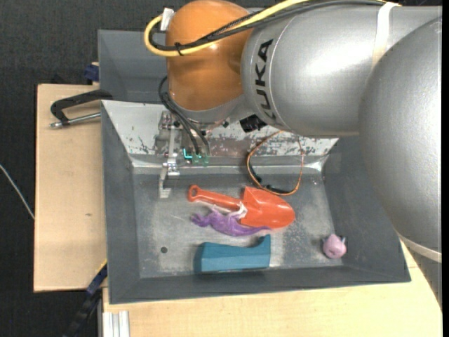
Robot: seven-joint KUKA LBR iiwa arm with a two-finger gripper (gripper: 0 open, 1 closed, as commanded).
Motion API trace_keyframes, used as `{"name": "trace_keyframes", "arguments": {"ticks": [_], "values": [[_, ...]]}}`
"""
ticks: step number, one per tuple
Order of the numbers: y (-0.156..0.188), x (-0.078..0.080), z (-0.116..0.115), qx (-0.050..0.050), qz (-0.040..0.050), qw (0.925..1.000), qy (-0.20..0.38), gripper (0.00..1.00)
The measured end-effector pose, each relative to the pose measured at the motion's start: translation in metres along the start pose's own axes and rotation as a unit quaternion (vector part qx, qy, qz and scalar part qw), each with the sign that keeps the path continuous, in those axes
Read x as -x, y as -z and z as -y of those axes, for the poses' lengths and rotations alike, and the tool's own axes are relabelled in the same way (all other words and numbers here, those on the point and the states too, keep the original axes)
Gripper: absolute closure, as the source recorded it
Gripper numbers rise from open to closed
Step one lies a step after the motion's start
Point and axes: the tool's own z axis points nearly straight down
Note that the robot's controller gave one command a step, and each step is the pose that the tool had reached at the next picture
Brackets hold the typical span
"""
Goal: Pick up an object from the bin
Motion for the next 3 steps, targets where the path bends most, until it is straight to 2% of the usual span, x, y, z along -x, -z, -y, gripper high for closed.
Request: {"name": "trace_keyframes", "arguments": {"ticks": [1,2,3], "values": [[0.005,0.002,0.001,0.001,0.0041,1.0,-0.001,0.0],[-0.031,-0.043,0.045,0.002,0.0059,1.0,-0.003,0.0],[-0.092,-0.049,0.065,0.001,0.0052,0.9996,-0.027,0.0]]}}
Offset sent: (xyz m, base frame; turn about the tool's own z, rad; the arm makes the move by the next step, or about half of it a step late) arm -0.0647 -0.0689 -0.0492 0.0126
